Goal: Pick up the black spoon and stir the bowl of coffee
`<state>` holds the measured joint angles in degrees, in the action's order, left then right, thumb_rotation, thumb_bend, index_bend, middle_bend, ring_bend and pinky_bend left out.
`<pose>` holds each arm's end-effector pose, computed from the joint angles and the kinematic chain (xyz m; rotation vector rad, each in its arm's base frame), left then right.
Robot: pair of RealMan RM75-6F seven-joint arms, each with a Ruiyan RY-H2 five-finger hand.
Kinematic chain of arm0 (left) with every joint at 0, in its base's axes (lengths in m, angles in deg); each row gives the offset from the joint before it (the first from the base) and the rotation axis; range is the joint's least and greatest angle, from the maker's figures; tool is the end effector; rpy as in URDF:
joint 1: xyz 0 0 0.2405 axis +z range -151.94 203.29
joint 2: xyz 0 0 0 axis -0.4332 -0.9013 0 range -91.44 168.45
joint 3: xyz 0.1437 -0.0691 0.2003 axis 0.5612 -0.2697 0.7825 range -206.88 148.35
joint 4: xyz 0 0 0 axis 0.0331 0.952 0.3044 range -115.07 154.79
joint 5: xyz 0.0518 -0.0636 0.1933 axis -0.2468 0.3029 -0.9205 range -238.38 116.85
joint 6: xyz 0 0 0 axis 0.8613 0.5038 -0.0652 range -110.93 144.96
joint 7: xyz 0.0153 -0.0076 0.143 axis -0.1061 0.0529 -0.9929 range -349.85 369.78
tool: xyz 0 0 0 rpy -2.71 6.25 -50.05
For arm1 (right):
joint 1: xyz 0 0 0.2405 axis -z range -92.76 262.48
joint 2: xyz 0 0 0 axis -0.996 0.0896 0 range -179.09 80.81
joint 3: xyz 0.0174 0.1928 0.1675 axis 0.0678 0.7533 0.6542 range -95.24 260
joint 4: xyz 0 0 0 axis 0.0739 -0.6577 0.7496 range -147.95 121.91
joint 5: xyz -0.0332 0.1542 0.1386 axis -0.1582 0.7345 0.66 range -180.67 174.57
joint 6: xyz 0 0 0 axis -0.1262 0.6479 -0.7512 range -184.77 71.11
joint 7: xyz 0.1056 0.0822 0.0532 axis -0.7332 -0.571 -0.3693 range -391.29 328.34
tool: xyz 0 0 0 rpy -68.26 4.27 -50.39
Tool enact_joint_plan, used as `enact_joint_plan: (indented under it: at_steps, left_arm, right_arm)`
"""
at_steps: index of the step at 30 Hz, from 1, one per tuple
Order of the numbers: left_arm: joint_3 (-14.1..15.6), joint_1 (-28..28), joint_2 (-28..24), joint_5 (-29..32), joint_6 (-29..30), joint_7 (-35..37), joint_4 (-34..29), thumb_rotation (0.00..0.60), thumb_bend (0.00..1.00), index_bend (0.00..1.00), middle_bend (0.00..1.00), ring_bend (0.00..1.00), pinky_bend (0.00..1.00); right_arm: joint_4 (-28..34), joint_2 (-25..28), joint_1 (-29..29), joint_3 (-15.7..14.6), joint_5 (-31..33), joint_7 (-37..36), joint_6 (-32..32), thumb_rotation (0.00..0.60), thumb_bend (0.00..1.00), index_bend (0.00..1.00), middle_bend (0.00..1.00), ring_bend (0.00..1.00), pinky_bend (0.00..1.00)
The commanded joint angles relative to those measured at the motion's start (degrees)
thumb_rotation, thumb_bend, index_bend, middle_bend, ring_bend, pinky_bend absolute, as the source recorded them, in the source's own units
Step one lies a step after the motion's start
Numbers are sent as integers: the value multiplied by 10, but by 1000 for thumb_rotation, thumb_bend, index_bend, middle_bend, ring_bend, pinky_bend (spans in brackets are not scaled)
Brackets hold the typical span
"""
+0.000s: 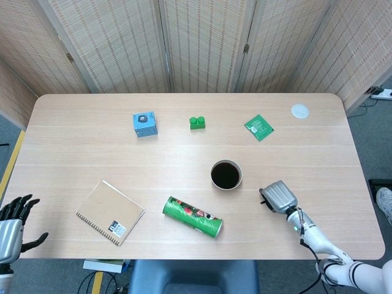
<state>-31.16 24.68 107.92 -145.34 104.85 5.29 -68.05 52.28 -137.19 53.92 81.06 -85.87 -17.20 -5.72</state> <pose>-0.3309 0.1560 0.1416 -1.3293 -0.8820 -0.8083 -0.2917 -0.2974 -0.0155 2.0542 -0.7211 0.4945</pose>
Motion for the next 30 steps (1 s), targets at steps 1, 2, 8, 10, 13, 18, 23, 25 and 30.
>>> enact_joint_plan:
  at_steps: [1,2,8,10,13,18,23,25,30]
  left_arm:
    - [0,1,0,0,1,0,0,600,195,221,154,123,177]
    - [0,1,0,0,1,0,0,600,195,221,154,123,177]
    - [1,2,0,-1,2,0,-1,600,195,221,154,123,177]
    - [0,2,-1,-2,3,0,-1,600,195,221,154,123,177]
    - [0,1,-1,-3,4,-1,-2,600,195,221,154,123,177]
    - [0,0,-1,-5,3,-4,-5,600,195,221,154,123,177]
    - [-1,-1,-2,-5,3,-7,-9,600,195,221,154,123,177]
    - [-1,-2,-2,-6,3,-8,-10,600,195,221,154,123,177]
    - [-1,-4,-3,-8,2,-12,-15,600,195,221,154,123,177]
  right_arm:
    - [-2,-1,0,0,-2,-4,3,600,296,536,984,1000,1000]
    - [-2,-1,1,0,-3,-6,5,600,300,540,984,1000,1000]
    - [-5,-1,5,0,-9,-22,19,600,316,556,984,1000,1000]
    - [-5,0,7,1,-10,-29,25,600,327,567,984,1000,1000]
    - [-7,2,10,2,-13,-40,34,600,340,580,984,1000,1000]
    - [-5,8,13,1,-20,-52,46,600,362,602,984,1000,1000]
    - [11,25,20,8,-28,-75,77,600,409,647,987,1000,1000]
    - [18,32,22,12,-29,-82,88,600,419,654,988,1000,1000]
    - [55,58,24,27,-36,-112,117,600,439,674,989,1000,1000]
